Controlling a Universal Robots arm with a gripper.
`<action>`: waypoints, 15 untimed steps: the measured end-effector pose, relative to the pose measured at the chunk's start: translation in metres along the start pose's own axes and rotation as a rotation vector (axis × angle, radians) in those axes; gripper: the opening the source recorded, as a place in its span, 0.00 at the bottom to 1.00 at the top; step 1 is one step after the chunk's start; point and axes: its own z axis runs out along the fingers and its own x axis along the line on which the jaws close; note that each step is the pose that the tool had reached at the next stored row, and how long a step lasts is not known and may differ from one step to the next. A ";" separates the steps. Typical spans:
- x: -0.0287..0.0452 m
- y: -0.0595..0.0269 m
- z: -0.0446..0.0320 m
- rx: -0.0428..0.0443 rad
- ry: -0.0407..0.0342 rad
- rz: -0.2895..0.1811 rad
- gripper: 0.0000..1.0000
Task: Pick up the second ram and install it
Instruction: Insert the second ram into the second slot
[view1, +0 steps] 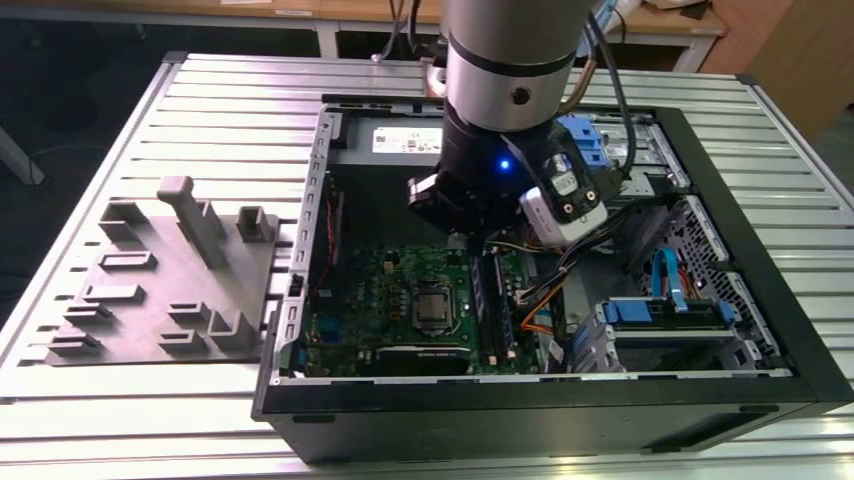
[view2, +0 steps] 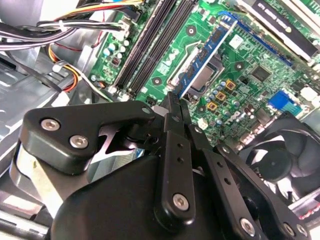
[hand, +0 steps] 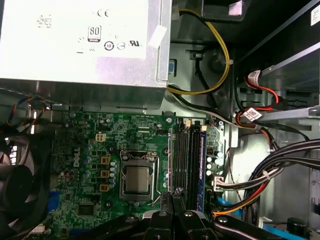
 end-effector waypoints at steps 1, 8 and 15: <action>0.0001 -0.0001 0.0017 0.0000 0.0000 0.000 0.09; 0.0004 -0.0006 0.0109 -0.0052 -0.0001 0.000 0.09; -0.0007 -0.0005 0.0118 -0.0064 0.0000 0.000 0.09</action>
